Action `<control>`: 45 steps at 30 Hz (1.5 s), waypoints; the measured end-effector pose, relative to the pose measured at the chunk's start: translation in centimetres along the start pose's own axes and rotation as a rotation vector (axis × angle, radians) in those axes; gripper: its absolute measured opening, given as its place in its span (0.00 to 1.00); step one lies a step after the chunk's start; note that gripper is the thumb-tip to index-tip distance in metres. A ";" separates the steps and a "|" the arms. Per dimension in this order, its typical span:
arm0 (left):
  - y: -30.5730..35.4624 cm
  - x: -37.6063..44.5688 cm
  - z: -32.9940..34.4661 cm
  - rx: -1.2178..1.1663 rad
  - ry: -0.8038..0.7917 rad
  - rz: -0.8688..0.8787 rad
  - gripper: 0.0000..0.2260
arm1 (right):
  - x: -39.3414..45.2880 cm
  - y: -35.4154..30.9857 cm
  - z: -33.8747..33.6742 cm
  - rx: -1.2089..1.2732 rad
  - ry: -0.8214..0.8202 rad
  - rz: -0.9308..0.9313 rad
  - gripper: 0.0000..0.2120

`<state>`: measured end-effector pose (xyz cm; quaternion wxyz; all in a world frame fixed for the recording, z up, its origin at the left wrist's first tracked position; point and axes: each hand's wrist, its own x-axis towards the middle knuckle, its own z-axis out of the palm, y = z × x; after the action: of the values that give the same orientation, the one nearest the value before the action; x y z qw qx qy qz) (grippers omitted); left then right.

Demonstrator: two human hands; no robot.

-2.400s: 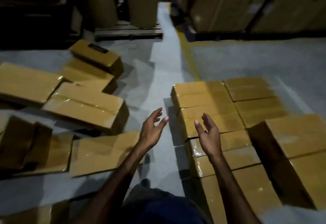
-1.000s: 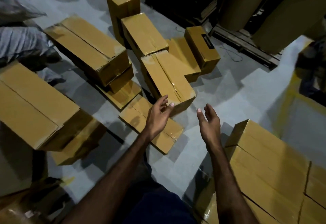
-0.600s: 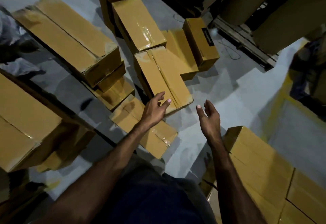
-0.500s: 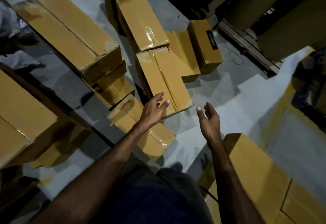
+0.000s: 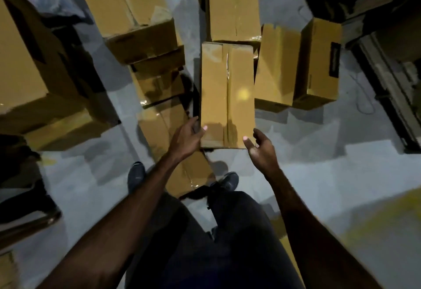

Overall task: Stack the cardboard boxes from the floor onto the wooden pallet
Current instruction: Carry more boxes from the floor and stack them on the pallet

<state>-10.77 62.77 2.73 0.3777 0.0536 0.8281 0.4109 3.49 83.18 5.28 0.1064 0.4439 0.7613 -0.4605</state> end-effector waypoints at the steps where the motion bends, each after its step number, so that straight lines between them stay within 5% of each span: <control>1: -0.3 0.8 1.2 -0.016 0.004 -0.023 0.31 | 1.5 1.1 -0.3 -0.039 -0.027 -0.003 0.33; 6: -3.8 5.1 6.4 -0.076 0.015 -0.138 0.17 | 8.6 6.7 -0.1 -0.167 -0.085 0.051 0.33; 13: -8.9 11.8 11.0 -0.062 0.069 -0.278 0.26 | 17.6 12.1 3.4 -0.119 -0.089 0.151 0.21; 21: -11.9 15.0 14.7 -0.336 0.042 -0.382 0.24 | 22.6 16.1 7.3 0.104 -0.035 0.242 0.32; 24: -9.9 13.6 14.1 -0.410 0.057 -0.353 0.24 | 21.4 15.6 5.7 0.139 0.001 0.236 0.37; 29: -4.8 8.7 11.8 -0.441 0.124 -0.304 0.21 | 16.3 11.4 1.6 0.228 0.111 0.155 0.26; 32: -1.9 6.2 9.7 -0.507 0.143 -0.293 0.25 | 13.5 8.8 -0.3 0.337 0.209 0.156 0.28; 36: 2.0 2.9 6.2 -0.521 0.149 -0.250 0.11 | 9.1 4.4 -1.9 0.468 0.361 0.156 0.25; 40: 5.3 -0.7 1.9 -0.544 0.123 -0.248 0.19 | 3.5 0.5 -2.6 0.540 0.483 0.171 0.23; 45: 8.2 -4.3 -2.7 -0.396 0.034 -0.127 0.10 | -5.8 -2.4 -1.9 0.657 0.678 0.215 0.18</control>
<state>-11.28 64.71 12.16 0.3920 -0.0811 0.7390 0.5418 5.47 80.90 11.14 -0.2465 0.6552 0.5171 -0.4924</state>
